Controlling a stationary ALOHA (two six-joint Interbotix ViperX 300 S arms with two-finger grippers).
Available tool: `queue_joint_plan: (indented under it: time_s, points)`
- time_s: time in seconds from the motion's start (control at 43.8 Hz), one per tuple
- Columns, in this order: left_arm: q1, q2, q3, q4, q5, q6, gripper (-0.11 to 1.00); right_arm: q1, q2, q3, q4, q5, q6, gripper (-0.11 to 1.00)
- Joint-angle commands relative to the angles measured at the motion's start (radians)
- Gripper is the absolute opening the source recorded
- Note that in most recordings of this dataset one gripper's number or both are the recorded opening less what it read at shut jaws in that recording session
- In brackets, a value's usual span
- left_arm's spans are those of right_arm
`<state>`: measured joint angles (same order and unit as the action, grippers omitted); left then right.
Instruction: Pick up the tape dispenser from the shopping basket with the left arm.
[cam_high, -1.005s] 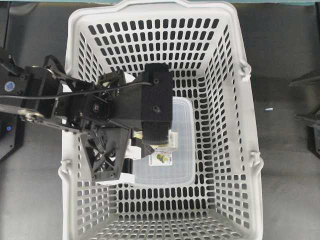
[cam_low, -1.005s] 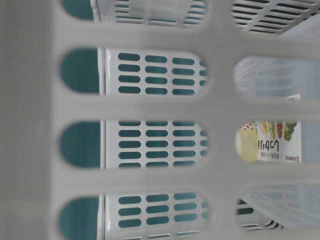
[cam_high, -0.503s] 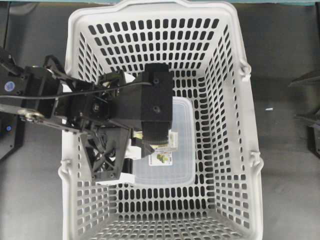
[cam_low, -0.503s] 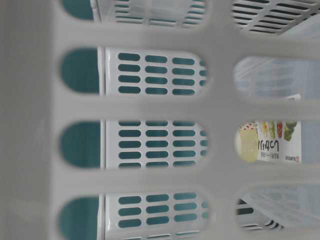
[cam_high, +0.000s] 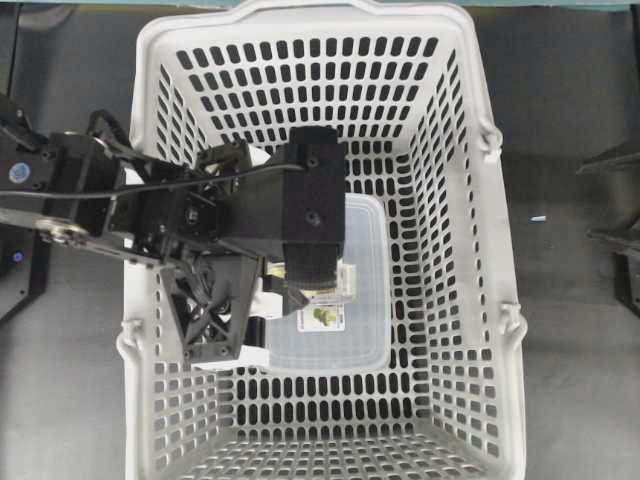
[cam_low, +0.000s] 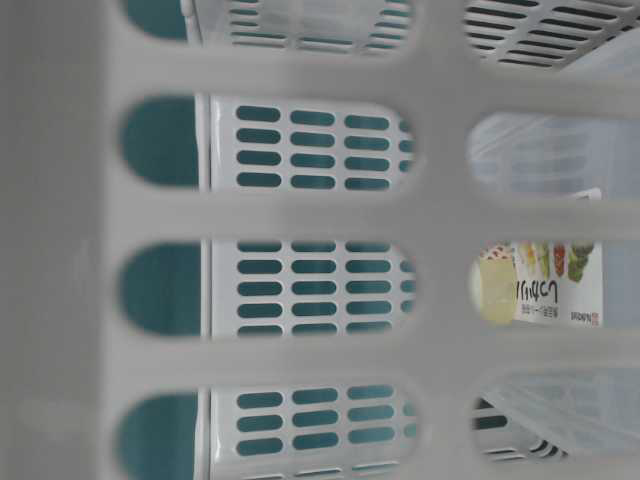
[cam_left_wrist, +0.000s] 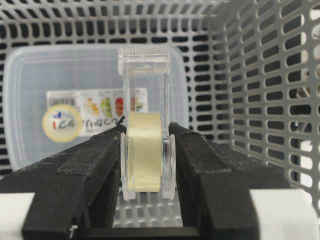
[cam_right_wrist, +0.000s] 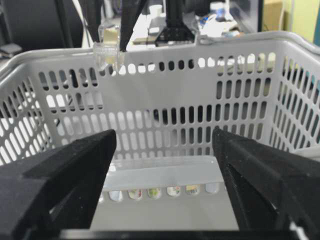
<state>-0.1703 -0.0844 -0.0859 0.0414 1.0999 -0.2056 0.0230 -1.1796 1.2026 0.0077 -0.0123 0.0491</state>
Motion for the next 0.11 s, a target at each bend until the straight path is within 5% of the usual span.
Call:
queue_joint_plan:
  time_s: [0.0, 0.091]
  points:
    - [-0.003, -0.017, -0.011, 0.003, -0.003, 0.002, 0.29, 0.002, 0.006, -0.005, 0.003, -0.005, 0.002, 0.75]
    - [0.000, -0.015, -0.012, 0.003, -0.003, 0.000, 0.29, 0.002, 0.006, -0.005, 0.003, -0.005, 0.002, 0.75]
